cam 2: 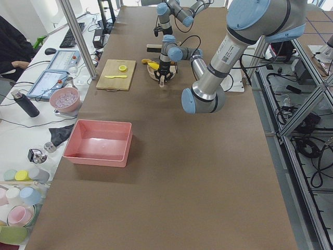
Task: Sweep and dump trash into bin
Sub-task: 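Move the brush with the right gripper behind the potato, nearer the robot, then sweep the potato into the dustpan with the right gripper's brush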
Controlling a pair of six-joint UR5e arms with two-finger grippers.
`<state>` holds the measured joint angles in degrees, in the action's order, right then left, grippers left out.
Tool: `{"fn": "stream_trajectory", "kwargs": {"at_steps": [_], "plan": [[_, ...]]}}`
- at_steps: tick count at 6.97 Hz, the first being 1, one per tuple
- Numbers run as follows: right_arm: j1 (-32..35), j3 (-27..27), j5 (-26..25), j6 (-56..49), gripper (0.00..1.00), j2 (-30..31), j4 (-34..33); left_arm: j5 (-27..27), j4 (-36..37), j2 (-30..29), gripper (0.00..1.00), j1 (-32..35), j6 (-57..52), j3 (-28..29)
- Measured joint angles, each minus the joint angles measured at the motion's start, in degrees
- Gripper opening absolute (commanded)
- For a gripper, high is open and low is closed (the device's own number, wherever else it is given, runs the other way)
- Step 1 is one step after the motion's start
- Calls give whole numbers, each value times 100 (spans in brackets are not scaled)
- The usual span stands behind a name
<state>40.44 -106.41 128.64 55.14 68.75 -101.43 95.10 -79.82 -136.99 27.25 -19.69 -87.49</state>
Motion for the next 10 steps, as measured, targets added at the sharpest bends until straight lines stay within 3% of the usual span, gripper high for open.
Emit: {"fn": "stream_trajectory", "kwargs": {"at_steps": [2, 5, 7, 10], "plan": [[-270, -221, 91, 1104, 0, 460, 552, 0, -6, 2, 0, 0, 1, 3], [-1210, -737, -333, 2282, 0, 726, 1062, 4, -15, 49, 0, 1, -1, 4], [-1671, -789, -572, 2509, 0, 705, 1056, 7, -23, 80, 0, 7, -11, 0], [-1672, -568, -677, 2485, 0, 423, 999, -28, -9, 77, 0, 9, -3, -20]]}}
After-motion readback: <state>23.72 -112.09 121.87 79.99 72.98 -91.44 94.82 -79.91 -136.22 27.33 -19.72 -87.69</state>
